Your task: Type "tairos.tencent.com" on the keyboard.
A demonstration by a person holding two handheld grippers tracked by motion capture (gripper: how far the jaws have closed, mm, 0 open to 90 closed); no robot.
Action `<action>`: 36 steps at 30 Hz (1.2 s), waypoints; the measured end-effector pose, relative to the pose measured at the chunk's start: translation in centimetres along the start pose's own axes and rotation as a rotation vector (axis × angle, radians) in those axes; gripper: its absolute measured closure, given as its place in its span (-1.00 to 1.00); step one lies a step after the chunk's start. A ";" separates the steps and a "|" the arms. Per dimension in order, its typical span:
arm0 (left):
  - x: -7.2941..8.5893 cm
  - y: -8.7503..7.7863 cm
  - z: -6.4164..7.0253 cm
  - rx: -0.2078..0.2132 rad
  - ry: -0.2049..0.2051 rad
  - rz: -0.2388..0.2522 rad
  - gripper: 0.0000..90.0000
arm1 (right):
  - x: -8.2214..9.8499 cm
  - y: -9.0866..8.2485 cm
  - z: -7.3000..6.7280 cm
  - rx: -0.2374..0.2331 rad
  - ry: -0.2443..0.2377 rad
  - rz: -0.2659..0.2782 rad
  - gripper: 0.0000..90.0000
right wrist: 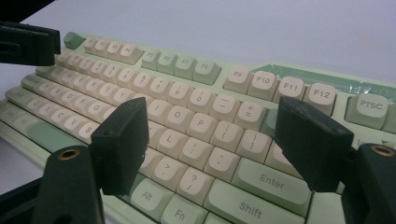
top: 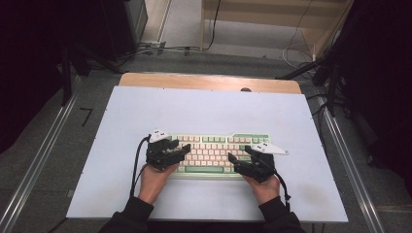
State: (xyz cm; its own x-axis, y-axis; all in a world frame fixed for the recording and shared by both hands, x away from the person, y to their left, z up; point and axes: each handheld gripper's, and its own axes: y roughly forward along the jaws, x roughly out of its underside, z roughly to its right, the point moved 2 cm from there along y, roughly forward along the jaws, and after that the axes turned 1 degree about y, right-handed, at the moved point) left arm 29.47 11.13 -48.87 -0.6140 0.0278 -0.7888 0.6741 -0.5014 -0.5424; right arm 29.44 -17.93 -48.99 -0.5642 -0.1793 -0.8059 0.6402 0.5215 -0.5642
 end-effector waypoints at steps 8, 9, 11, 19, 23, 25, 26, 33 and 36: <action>0.3 -0.3 -0.7 -0.068 -0.018 0.040 -0.31 | -0.1 -0.1 0.1 0.000 0.002 0.005 -0.46; 0.3 -0.3 -0.8 -0.067 -0.022 0.041 -0.31 | -0.1 -0.1 0.1 -0.001 0.000 0.006 -0.46; 0.3 -0.4 -0.9 -0.069 -0.022 0.042 -0.31 | -0.1 -0.2 0.0 -0.002 0.001 0.005 -0.46; 0.5 -0.8 -1.2 -0.077 -0.039 0.053 -0.31 | -0.1 0.1 -0.1 -0.004 -0.008 -0.003 -0.46; 0.6 -0.9 -1.4 -0.081 -0.042 0.054 -0.31 | 0.0 0.2 -0.4 -0.009 -0.010 -0.010 -0.46; 0.6 -0.9 -1.4 -0.079 -0.042 0.053 -0.31 | 0.0 0.2 -0.4 -0.011 -0.013 -0.009 -0.47; 0.6 -0.9 -1.4 -0.078 -0.044 0.053 -0.31 | 0.0 0.2 -0.4 -0.009 -0.017 -0.008 -0.47; 0.7 -0.9 -1.1 -0.082 -0.033 0.051 -0.31 | -0.1 0.2 -0.5 -0.014 -0.016 -0.008 -0.47; 0.7 -0.9 -0.9 -0.084 -0.023 0.054 -0.31 | -0.1 0.1 -0.6 -0.015 -0.017 -0.009 -0.47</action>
State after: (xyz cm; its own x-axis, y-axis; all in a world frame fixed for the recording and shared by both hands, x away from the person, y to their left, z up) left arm 28.80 12.38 -49.19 -0.5845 -0.0176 -0.8112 0.7380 -0.4272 -0.5224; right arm 29.29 -17.34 -48.88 -0.5607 -0.1980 -0.8040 0.6270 0.5326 -0.5685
